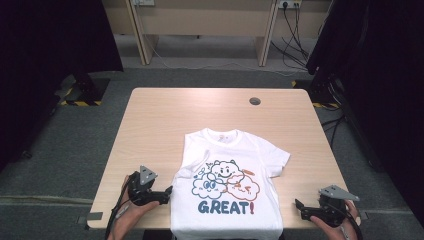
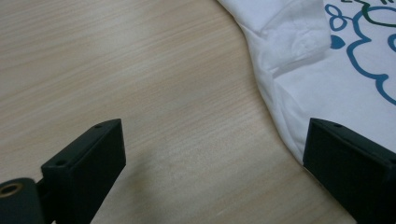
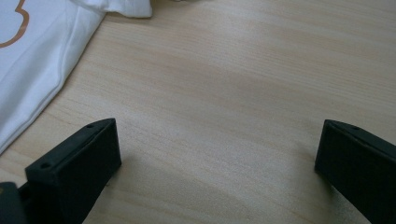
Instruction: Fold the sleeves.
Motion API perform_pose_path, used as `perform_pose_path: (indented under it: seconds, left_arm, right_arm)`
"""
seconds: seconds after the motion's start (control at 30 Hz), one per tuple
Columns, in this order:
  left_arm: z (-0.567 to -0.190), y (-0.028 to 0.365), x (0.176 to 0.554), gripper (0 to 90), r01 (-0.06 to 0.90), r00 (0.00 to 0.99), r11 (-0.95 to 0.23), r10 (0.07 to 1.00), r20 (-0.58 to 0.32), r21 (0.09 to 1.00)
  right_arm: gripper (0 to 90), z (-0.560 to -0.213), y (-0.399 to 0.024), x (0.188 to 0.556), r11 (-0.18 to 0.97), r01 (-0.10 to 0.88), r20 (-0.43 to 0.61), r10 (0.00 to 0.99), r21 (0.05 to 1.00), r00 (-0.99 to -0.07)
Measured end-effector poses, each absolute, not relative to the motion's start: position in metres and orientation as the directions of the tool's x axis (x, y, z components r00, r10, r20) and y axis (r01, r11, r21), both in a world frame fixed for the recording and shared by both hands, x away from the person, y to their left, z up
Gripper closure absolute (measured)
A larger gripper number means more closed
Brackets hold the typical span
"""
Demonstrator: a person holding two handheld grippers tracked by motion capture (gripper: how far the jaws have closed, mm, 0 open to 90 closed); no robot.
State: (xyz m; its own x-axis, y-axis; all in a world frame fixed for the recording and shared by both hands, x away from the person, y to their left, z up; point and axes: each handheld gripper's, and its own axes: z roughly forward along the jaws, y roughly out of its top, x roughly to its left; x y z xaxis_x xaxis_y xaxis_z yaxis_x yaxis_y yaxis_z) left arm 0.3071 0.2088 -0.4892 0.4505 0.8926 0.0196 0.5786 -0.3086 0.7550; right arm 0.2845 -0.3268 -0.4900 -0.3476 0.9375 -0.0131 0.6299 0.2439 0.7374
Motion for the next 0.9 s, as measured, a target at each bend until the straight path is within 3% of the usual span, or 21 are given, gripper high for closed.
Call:
perform_pose_path:
  seconds: [0.9]
  left_arm:
    - [-0.498,0.209,0.282,4.3,0.591,0.453,-0.27,0.891,-0.037,0.76]
  right_arm:
    - [0.2,-0.49,-0.326,0.284,0.245,0.63,-0.013,0.937,0.737,-0.348]
